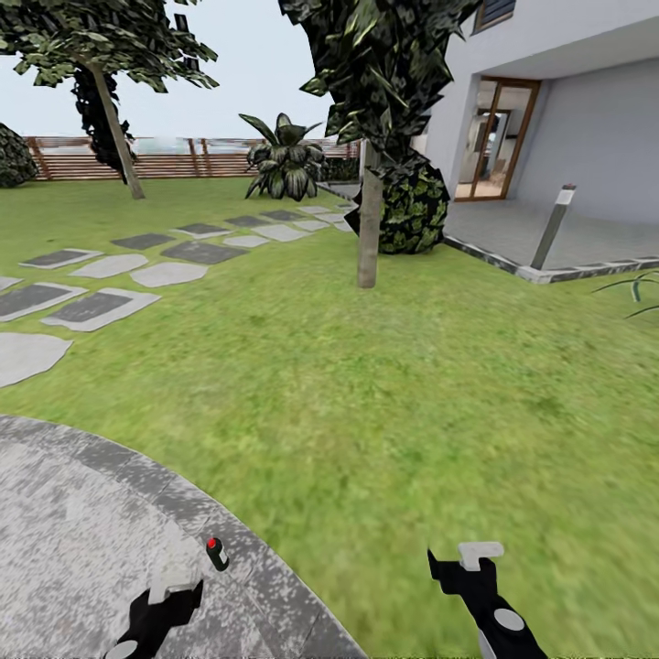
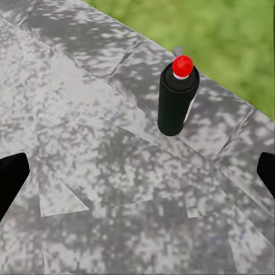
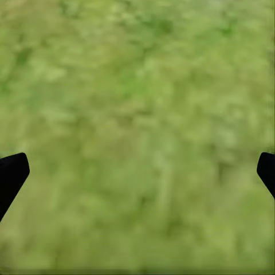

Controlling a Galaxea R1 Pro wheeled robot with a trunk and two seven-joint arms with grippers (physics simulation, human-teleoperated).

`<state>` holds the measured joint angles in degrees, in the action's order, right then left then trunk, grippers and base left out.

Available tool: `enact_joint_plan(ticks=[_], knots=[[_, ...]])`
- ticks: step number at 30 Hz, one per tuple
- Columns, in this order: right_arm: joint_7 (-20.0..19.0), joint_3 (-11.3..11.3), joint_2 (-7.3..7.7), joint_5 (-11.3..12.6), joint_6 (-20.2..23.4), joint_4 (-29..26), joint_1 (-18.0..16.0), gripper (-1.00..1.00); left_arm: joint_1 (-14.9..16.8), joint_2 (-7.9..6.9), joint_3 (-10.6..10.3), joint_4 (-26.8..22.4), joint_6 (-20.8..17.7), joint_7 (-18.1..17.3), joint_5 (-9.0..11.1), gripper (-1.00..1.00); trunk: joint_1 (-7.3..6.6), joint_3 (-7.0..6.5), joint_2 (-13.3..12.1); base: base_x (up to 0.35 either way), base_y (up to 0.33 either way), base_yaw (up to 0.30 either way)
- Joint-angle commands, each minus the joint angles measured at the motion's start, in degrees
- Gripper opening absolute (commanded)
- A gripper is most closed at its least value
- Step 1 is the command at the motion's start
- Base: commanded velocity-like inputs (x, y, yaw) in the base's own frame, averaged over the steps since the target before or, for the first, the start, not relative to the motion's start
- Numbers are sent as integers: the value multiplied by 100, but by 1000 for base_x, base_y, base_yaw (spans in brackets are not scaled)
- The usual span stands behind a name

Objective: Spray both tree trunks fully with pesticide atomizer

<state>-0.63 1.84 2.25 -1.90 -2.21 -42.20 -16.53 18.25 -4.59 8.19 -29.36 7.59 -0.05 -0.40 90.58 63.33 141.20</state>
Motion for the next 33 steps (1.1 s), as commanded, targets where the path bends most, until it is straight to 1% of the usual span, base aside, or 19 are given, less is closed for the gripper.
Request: enact_joint_plan(ticks=[1,5,13,19,27,33], knots=[[-5,9,-1,-20,-17,4,-1,100,0,1,5,8,138,-2,-7,100,21,32,43,0,0,0],[-3,12,1,-20,-19,9,1,100,-6,5,0,20,377,-3,-11,100,109,140,204,0,0,0],[1,35,4,-21,-25,10,1,100,-6,-23,7,62,673,-4,-11,100,130,390,214,0,0,0],[1,30,4,-21,-26,11,1,100,-5,-24,9,32,722,-4,-6,100,145,569,222,0,0,0],[12,19,4,-28,-34,11,1,100,-5,-30,17,-5,734,-4,-3,100,145,584,222,0,0,0],[17,16,4,-32,-34,19,0,100,-5,-32,22,-11,742,-4,-4,100,161,718,230,0,0,0]])
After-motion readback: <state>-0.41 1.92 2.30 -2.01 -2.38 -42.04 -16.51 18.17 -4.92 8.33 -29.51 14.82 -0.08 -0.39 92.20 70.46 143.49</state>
